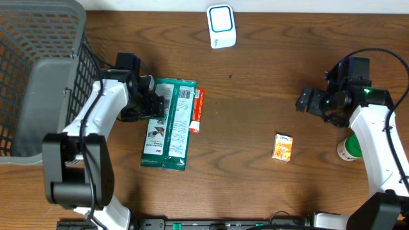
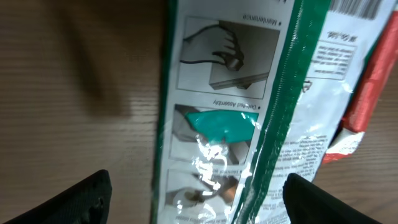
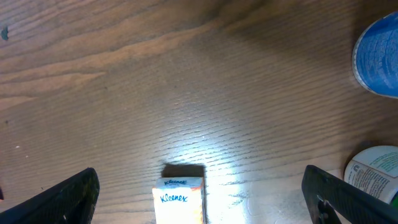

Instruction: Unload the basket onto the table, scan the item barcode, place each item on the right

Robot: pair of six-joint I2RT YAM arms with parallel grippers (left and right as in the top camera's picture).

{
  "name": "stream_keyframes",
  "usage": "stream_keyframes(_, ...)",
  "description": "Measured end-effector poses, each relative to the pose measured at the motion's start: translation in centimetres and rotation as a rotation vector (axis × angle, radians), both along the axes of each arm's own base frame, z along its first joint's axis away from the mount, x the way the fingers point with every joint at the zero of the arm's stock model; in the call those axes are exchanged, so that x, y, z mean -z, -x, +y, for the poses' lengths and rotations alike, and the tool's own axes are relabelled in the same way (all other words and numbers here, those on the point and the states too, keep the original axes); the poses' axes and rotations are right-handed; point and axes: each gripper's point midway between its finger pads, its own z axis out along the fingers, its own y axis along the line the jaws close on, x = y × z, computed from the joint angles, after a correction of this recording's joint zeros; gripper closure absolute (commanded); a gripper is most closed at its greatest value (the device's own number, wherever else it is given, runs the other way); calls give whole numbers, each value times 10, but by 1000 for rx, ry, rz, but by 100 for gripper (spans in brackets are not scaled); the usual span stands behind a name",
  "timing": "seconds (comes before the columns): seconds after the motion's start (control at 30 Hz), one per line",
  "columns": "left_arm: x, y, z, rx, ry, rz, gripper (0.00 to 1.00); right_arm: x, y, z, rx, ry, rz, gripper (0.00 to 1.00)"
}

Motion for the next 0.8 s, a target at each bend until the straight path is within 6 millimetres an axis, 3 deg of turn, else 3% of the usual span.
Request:
stream_keyframes(0.27, 39, 3, -8, 21, 41, 91, 16, 0, 0, 0, 0, 0, 0, 1)
stream_keyframes(0.53, 40, -2, -16, 22, 95, 84, 27, 0, 0, 0, 0, 0, 0, 1)
stream_keyframes(0.73, 40, -2, -20, 25, 122, 85, 28, 0, 0, 0, 0, 0, -1, 1)
stream_keyframes(0.77, 40, -2, -21, 25, 124, 84, 35, 0, 0, 0, 0, 0, 0, 1)
stream_keyframes(0.8, 40, -2, -21, 25, 124, 83, 51, 0, 0, 0, 0, 0, -1, 1)
